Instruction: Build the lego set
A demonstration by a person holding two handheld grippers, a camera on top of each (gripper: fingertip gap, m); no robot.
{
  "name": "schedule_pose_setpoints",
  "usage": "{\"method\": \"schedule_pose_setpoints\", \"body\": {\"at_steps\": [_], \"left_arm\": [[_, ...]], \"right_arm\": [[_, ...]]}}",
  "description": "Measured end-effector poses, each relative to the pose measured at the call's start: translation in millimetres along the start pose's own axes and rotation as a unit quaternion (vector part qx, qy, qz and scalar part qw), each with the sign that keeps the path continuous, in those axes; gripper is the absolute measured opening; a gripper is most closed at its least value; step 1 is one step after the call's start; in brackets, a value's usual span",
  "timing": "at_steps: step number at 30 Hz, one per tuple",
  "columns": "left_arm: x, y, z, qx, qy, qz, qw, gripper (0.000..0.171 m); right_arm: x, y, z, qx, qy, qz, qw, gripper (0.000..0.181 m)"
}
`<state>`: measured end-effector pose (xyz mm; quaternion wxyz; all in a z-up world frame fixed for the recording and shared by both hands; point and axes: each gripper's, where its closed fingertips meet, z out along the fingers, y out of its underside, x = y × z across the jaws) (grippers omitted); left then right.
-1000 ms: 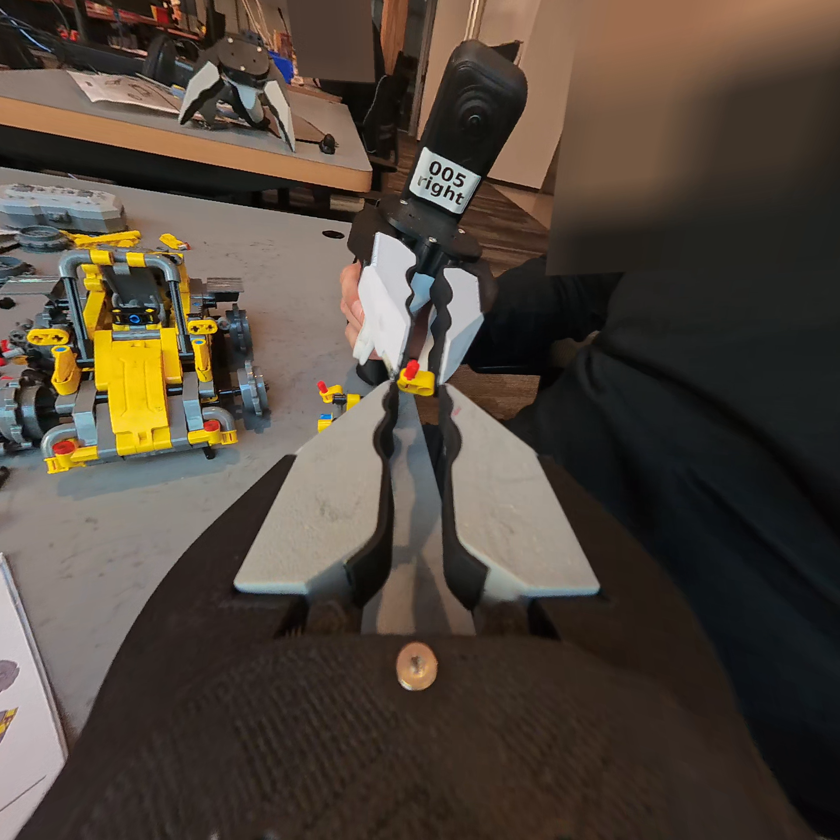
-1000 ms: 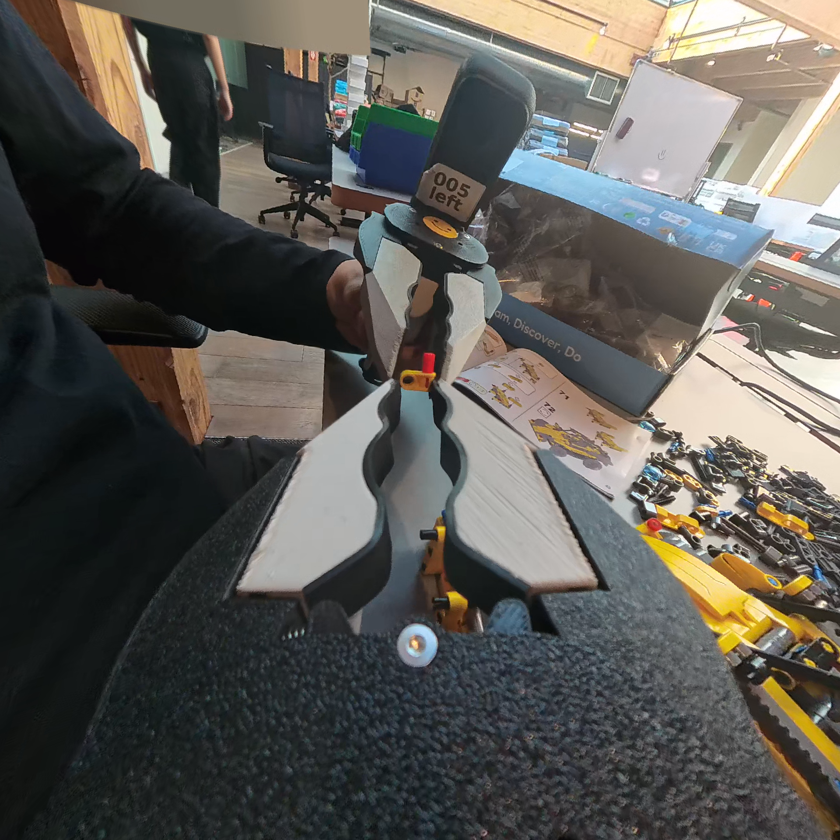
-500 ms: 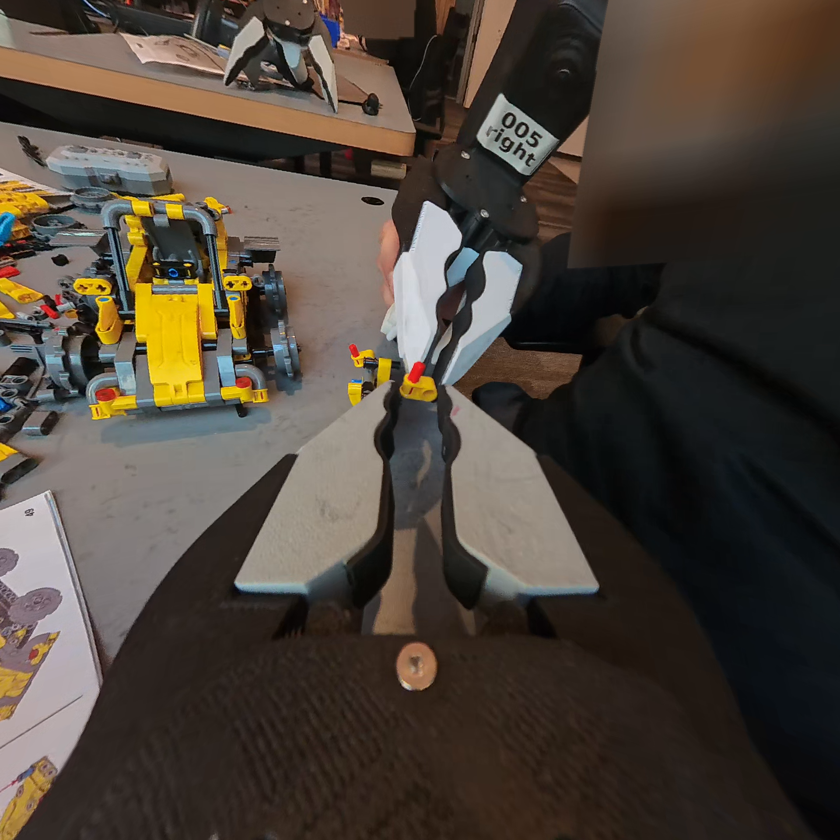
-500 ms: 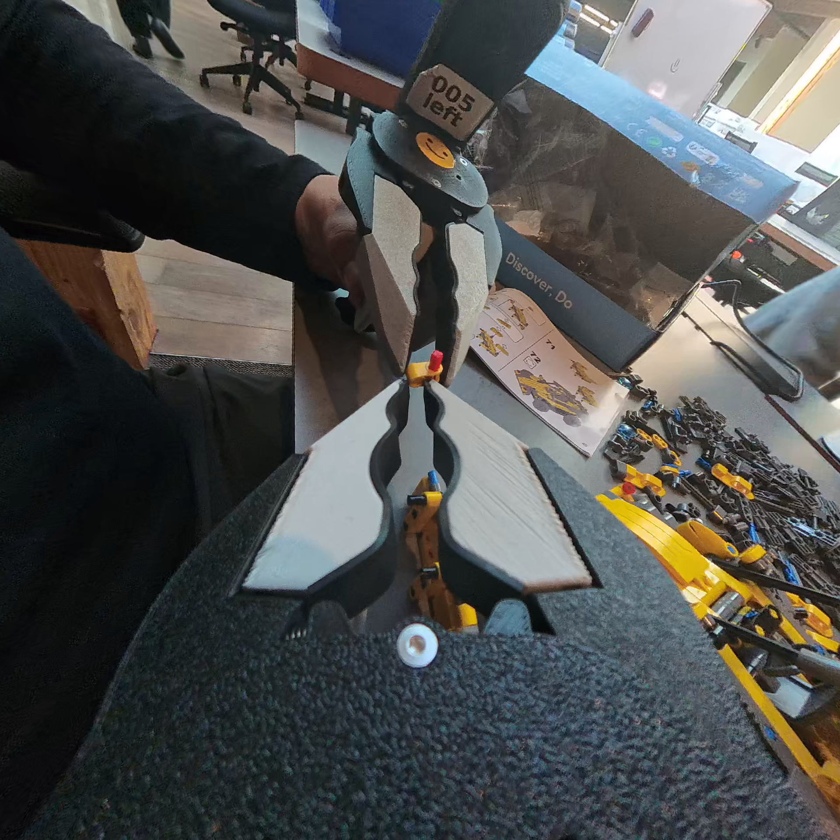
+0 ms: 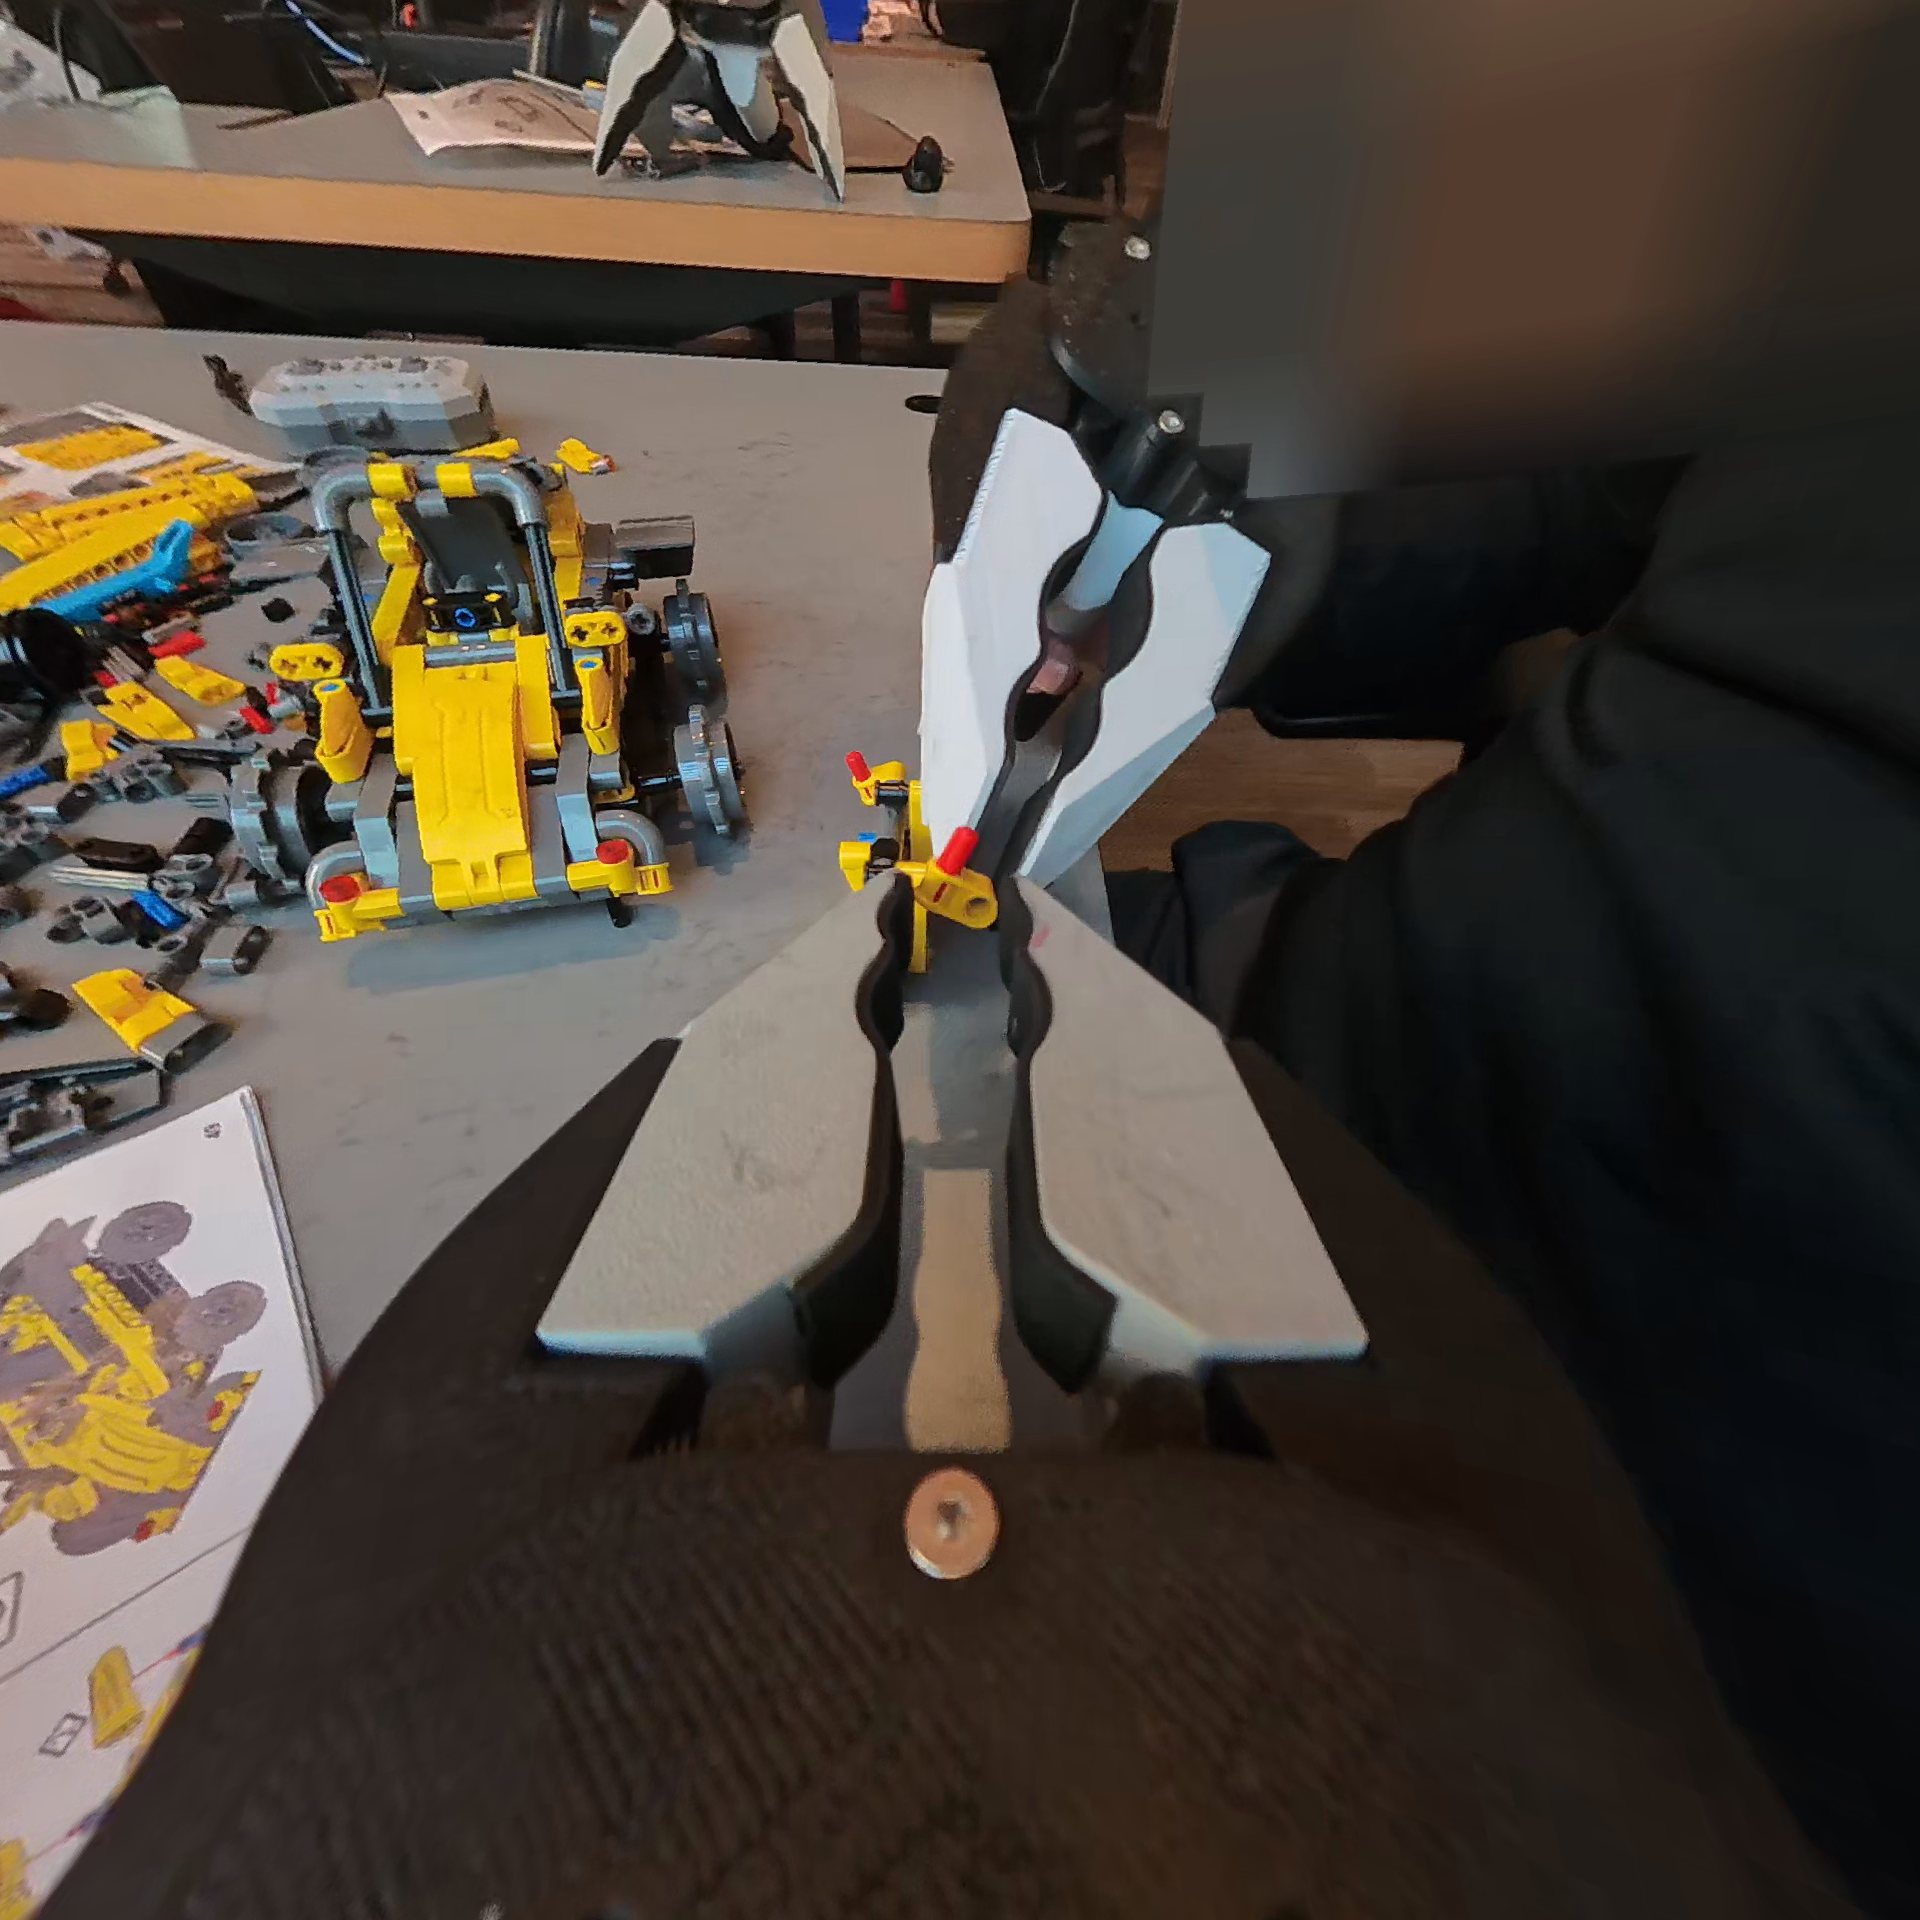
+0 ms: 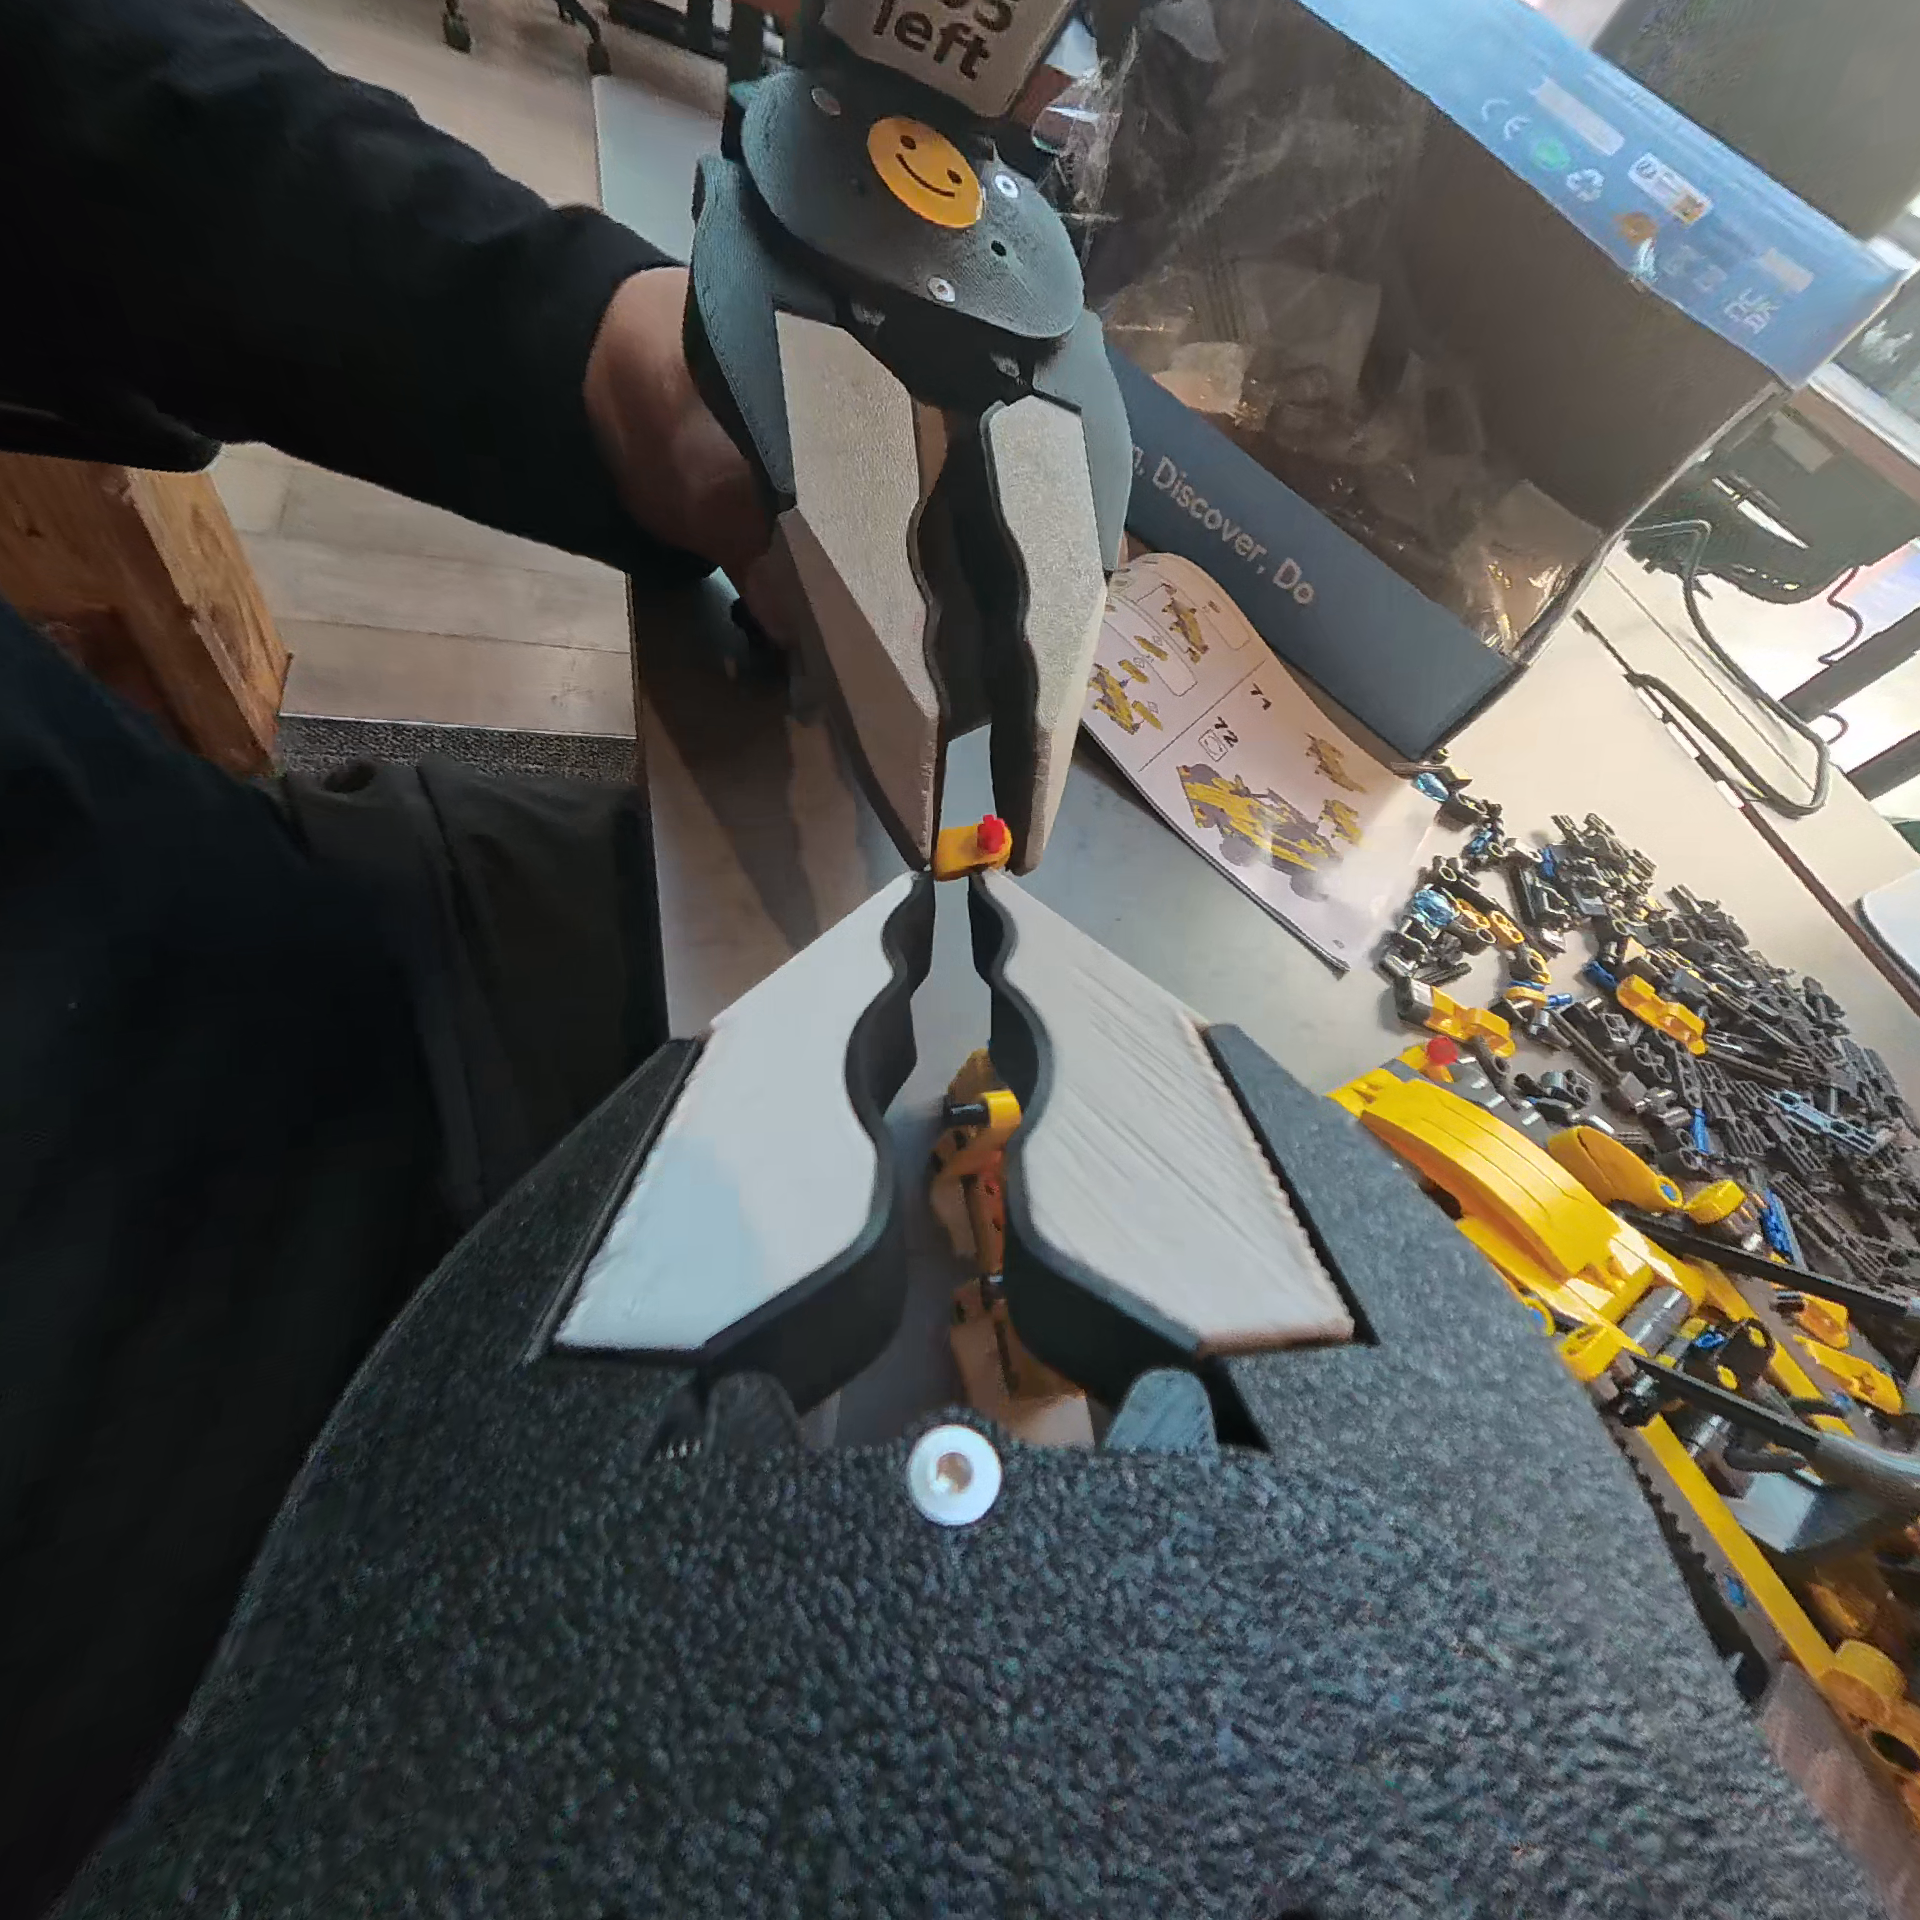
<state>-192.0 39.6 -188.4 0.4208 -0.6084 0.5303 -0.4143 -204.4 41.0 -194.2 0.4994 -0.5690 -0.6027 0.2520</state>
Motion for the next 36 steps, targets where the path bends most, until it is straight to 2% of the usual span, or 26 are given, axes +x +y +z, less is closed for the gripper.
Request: {"method": "schedule_pose_setpoints", "body": {"at_steps": [3, 7, 10, 13, 19, 27, 36], "left_arm": [[3, 0, -2, 0.002, 0.005, 0.025, 1.000, 0.012], [4, -5, -3, 0.023, 0.013, 0.009, 1.000, 0.013], [3, -13, -5, 0.055, 0.033, -0.038, 0.997, 0.012], [-3, -20, -8, 0.084, 0.047, -0.091, 0.991, 0.012], [-1, -25, -3, 0.106, 0.085, -0.182, 0.974, 0.013], [1, -25, 3, 0.113, 0.107, -0.243, 0.958, 0.012], [5, -21, 3, 0.100, 0.135, -0.276, 0.946, 0.012]], "right_arm": [[-3, -2, 0, 0.003, -0.013, 0.010, 1.000, 0.006], [-3, -6, -3, 0.022, -0.032, 0.033, 0.999, 0.006], [2, -10, -8, 0.034, -0.018, 0.003, 0.999, 0.004], [8, -14, -12, 0.037, 0.013, -0.021, 0.999, 0.021], [12, -24, -14, 0.024, 0.097, -0.138, 0.985, 0.019], [12, -22, -16, 0.001, 0.169, -0.251, 0.953, 0.010], [7, -20, -14, -0.002, 0.164, -0.299, 0.940, 0.009]]}}
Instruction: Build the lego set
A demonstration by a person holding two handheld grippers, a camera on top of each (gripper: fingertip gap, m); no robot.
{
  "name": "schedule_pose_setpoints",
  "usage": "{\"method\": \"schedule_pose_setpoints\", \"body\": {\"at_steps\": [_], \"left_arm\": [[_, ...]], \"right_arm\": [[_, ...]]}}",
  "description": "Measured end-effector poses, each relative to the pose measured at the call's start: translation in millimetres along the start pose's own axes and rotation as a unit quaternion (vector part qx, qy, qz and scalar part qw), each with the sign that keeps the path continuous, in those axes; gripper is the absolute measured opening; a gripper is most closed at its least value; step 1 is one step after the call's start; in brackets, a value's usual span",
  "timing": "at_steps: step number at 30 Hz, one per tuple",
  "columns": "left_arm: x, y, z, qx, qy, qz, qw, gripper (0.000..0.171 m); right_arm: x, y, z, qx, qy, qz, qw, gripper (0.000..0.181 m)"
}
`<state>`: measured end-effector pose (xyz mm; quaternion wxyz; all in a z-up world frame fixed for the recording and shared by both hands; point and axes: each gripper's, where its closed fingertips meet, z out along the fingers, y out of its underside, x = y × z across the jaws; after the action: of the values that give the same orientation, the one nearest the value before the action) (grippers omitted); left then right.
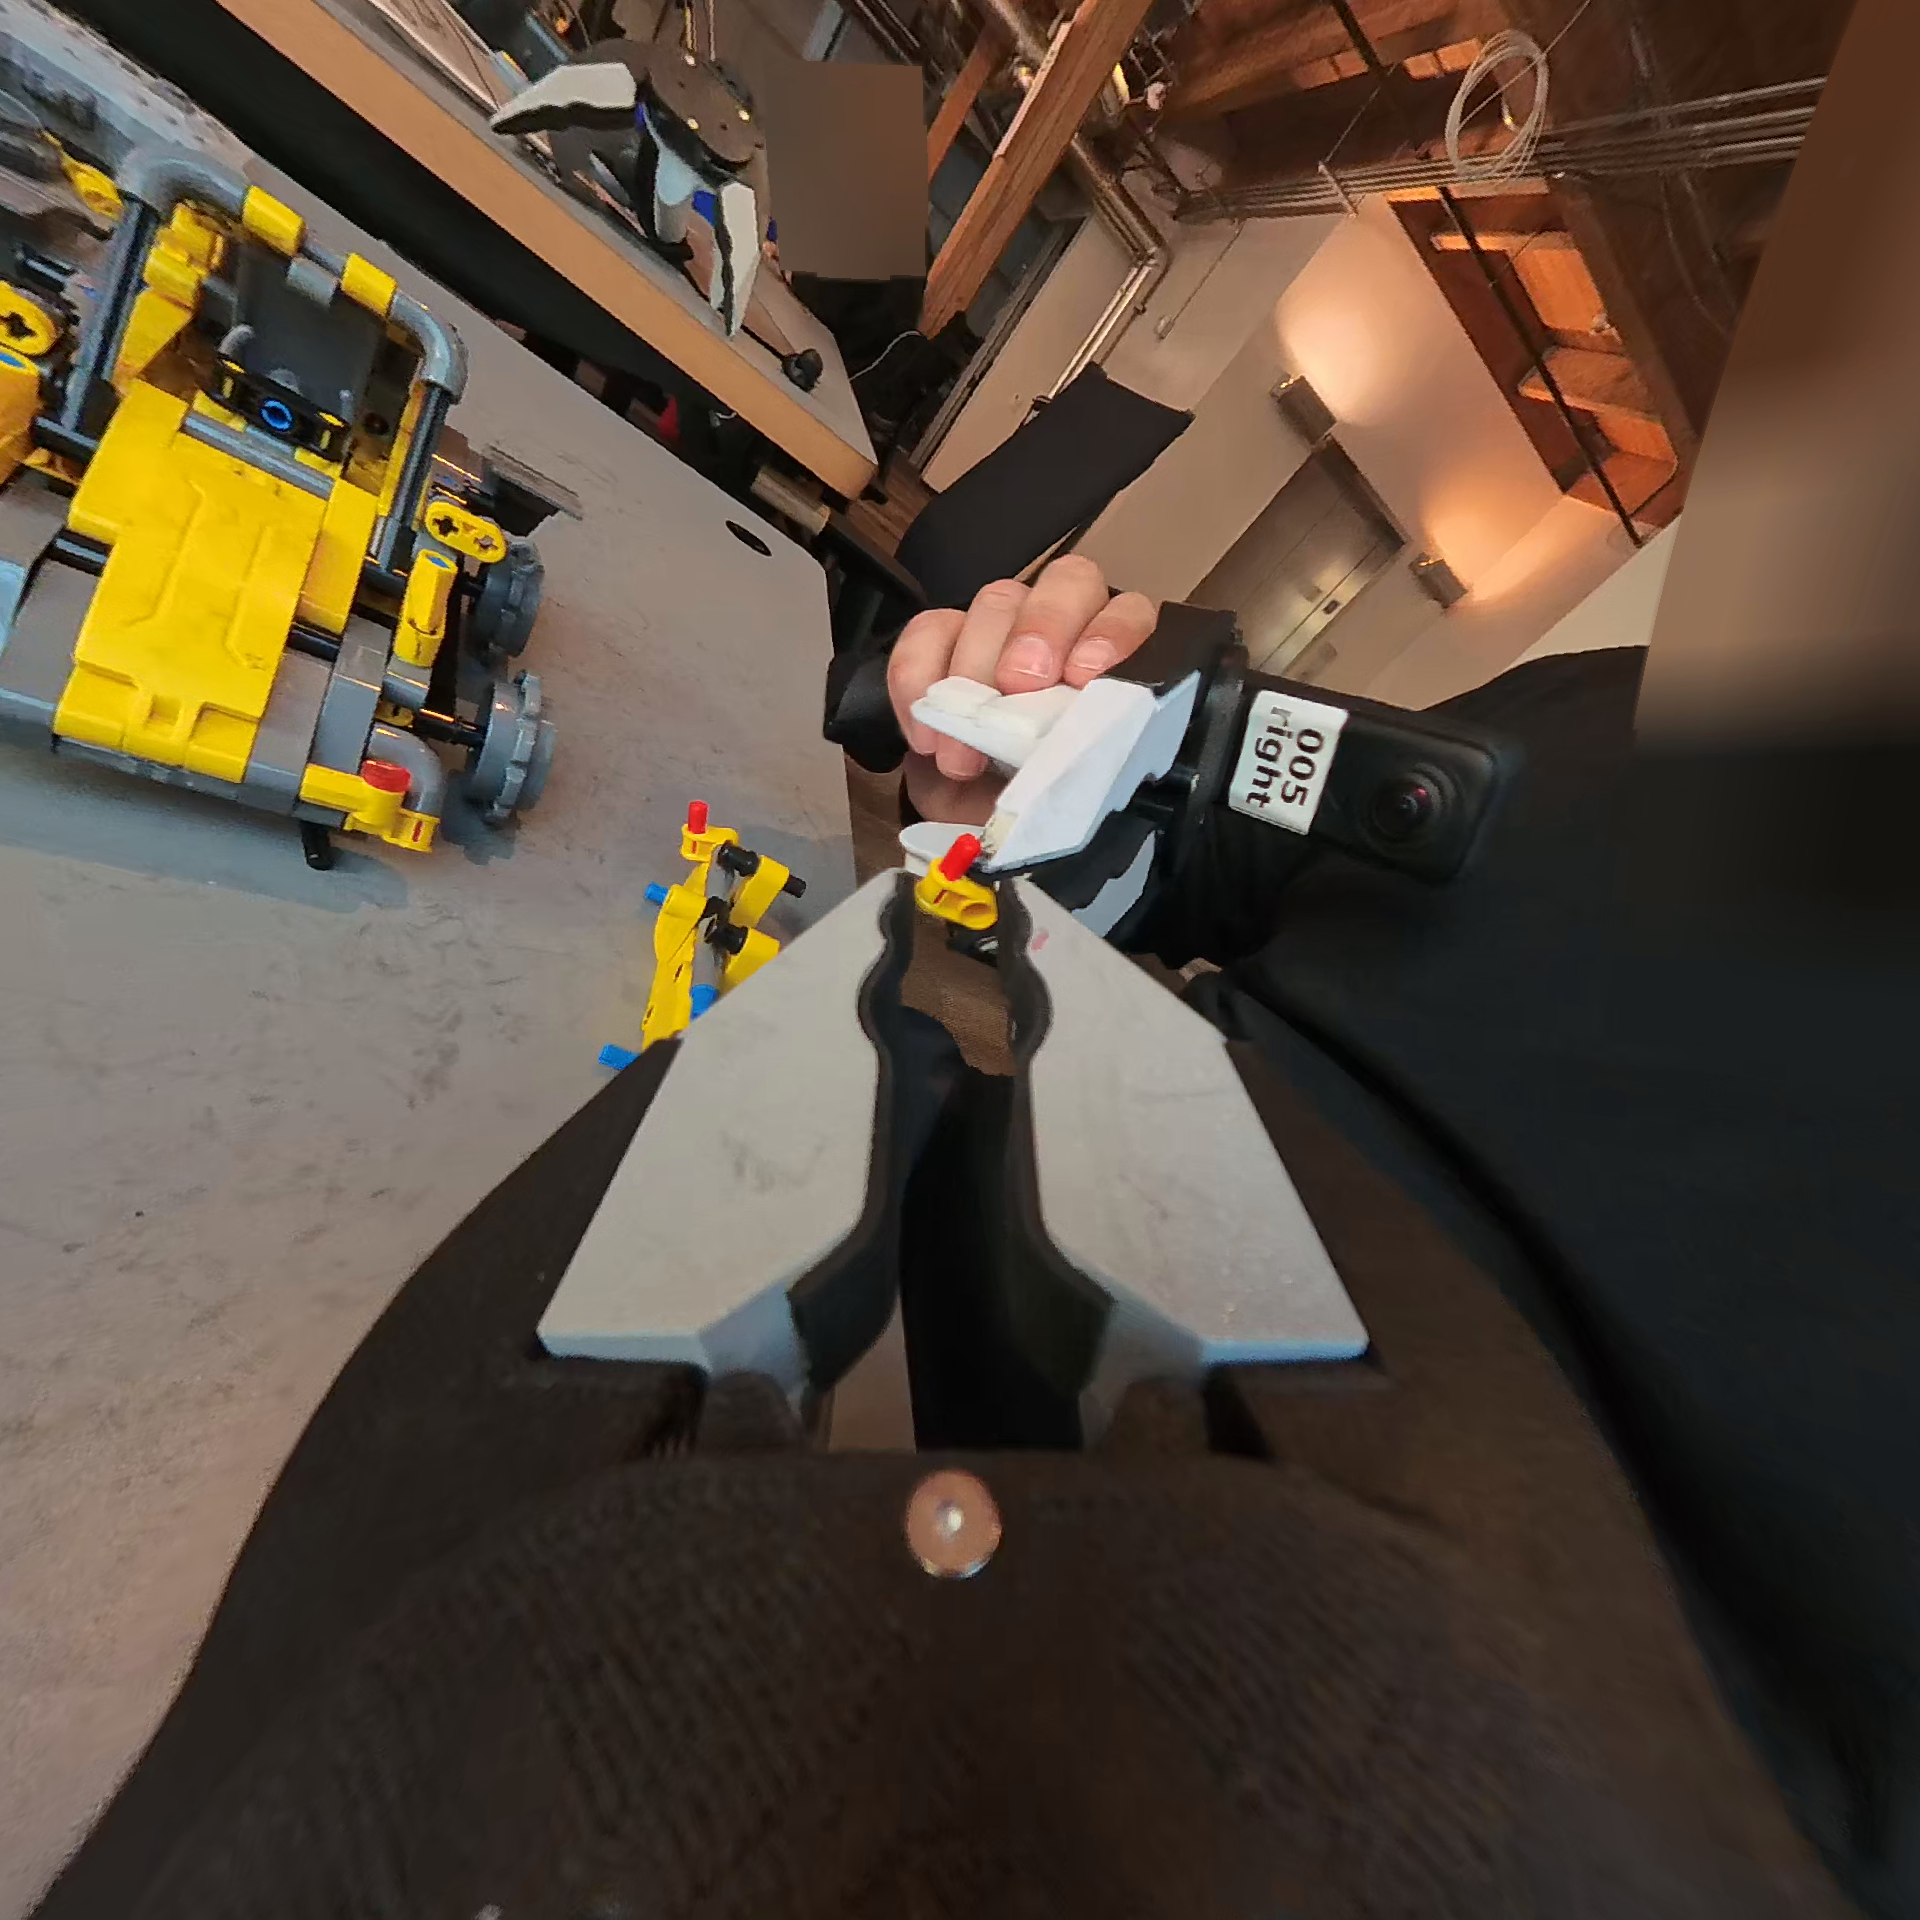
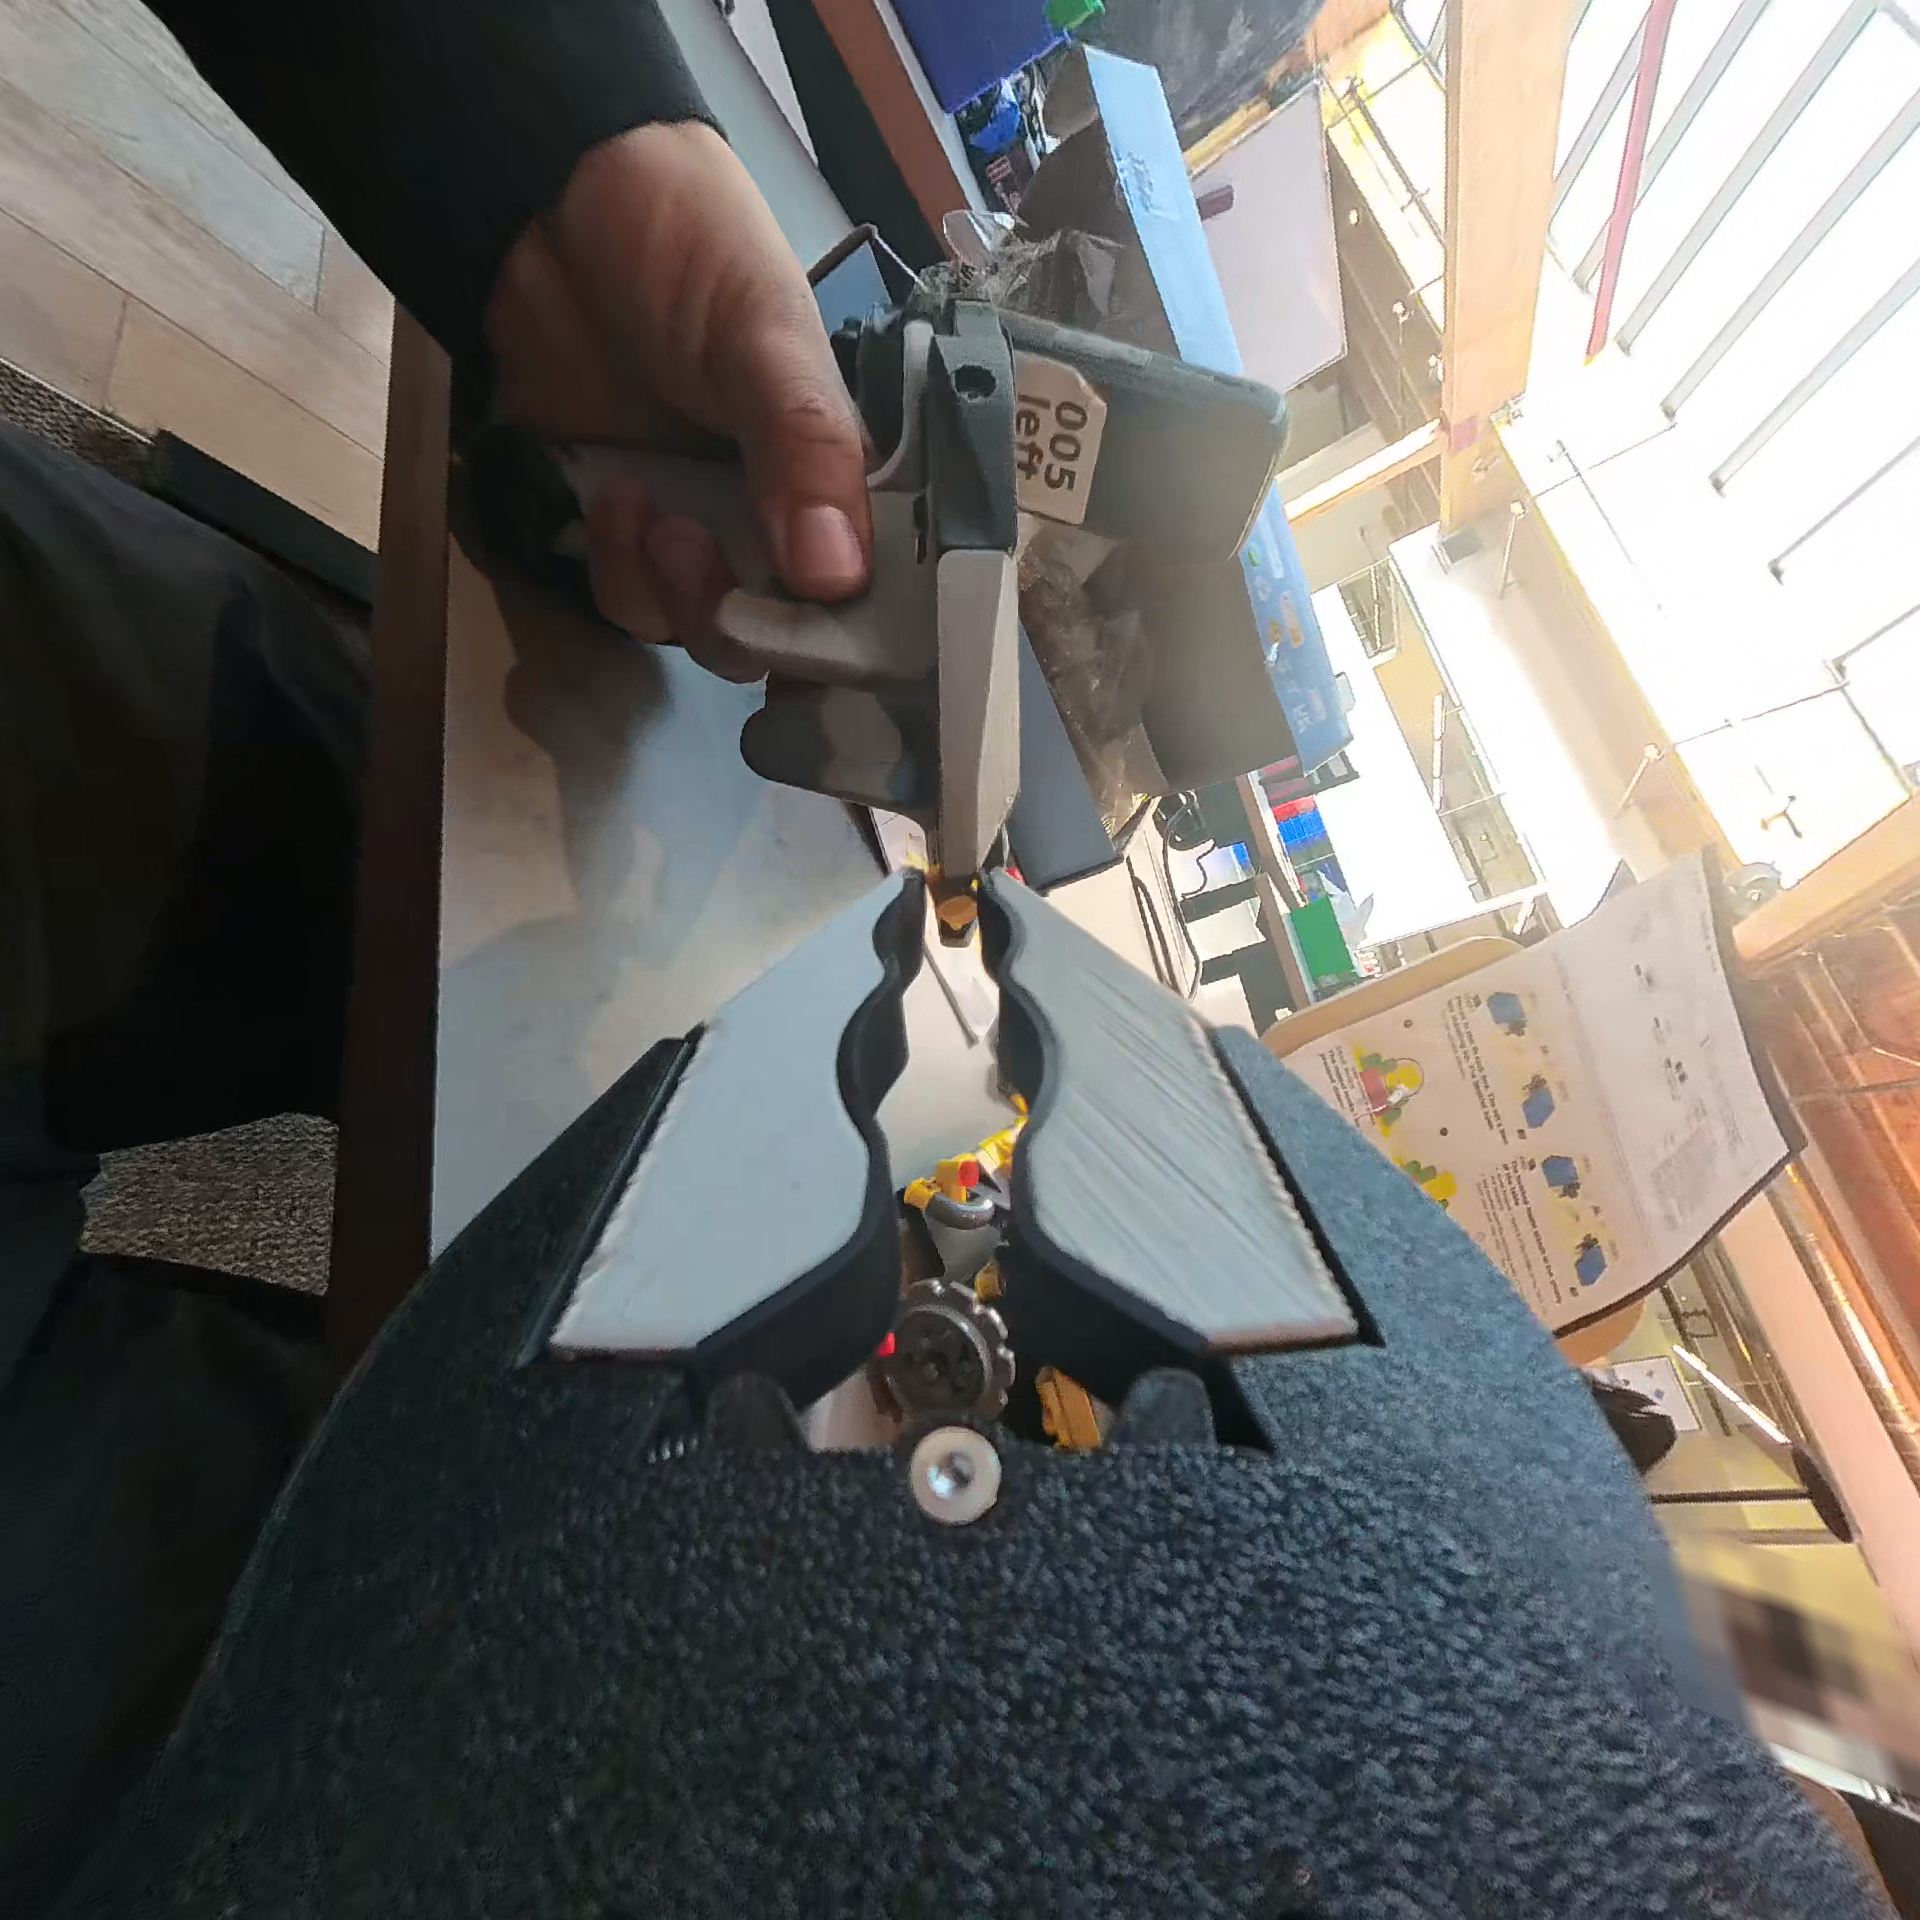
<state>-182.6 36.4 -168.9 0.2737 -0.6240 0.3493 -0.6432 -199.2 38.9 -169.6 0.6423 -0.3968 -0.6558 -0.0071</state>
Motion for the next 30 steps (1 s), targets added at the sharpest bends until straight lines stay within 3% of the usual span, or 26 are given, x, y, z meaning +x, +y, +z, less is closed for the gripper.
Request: {"method": "schedule_pose_setpoints", "body": {"at_steps": [10, 19, 26, 30], "left_arm": [[-2.0, 4.1, 1.6, -0.009, 0.003, -0.020, 1.000, 0.013], [-3.3, 6.6, 1.3, -0.032, -0.023, 0.020, 0.999, 0.013], [-5.5, 7.9, 0.2, -0.055, -0.059, 0.056, 0.995, 0.013], [-5.8, 8.1, 0.5, -0.058, -0.054, 0.026, 0.997, 0.013]], "right_arm": [[-3.5, 3.8, -1.2, 0.007, -0.005, -0.019, 1.000, 0.009], [-3.5, 5.6, -0.7, 0.017, -0.045, 0.077, 0.996, 0.008], [-4.9, 6.6, 1.0, 0.003, -0.045, 0.074, 0.996, 0.008], [-5.5, 7.2, 0.8, -0.008, -0.043, 0.058, 0.997, 0.008]]}}
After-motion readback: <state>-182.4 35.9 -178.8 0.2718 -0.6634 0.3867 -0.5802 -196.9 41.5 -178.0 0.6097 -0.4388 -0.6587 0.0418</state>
